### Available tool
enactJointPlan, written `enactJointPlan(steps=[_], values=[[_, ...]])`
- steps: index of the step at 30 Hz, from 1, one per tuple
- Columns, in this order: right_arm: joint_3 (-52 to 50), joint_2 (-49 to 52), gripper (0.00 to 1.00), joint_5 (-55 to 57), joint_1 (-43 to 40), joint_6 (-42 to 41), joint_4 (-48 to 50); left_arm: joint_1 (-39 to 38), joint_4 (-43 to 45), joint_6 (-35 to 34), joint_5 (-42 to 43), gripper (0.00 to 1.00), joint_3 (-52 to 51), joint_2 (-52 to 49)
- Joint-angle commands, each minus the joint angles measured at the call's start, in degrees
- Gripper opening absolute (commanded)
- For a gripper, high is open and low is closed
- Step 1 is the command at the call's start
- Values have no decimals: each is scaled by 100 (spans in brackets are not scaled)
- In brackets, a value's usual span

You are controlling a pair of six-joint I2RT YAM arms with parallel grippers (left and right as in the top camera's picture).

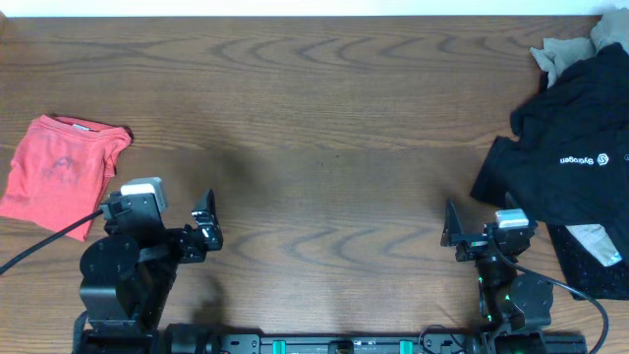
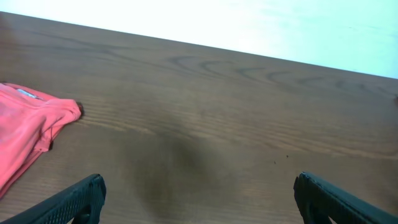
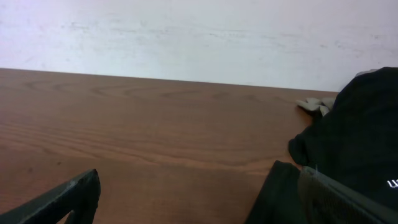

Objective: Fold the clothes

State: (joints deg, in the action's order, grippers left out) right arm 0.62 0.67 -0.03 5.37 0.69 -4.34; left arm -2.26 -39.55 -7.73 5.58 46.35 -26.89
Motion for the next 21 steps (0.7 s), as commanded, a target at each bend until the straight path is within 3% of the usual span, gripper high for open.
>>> enactJointPlan(steps=[1,9,16,21], values=[[-31,-35,99,-22,-70,68,9,146,-127,-50,-70,98,-249,234],[-31,-35,99,-22,-70,68,9,254,590,-48,-70,98,-2052,1502],[-31,-35,99,-22,-70,68,7,254,2387,-35,-72,98,-3698,2505],[-31,-35,99,-22,-70,68,9,251,3901,356,-70,97,-4500,2680]])
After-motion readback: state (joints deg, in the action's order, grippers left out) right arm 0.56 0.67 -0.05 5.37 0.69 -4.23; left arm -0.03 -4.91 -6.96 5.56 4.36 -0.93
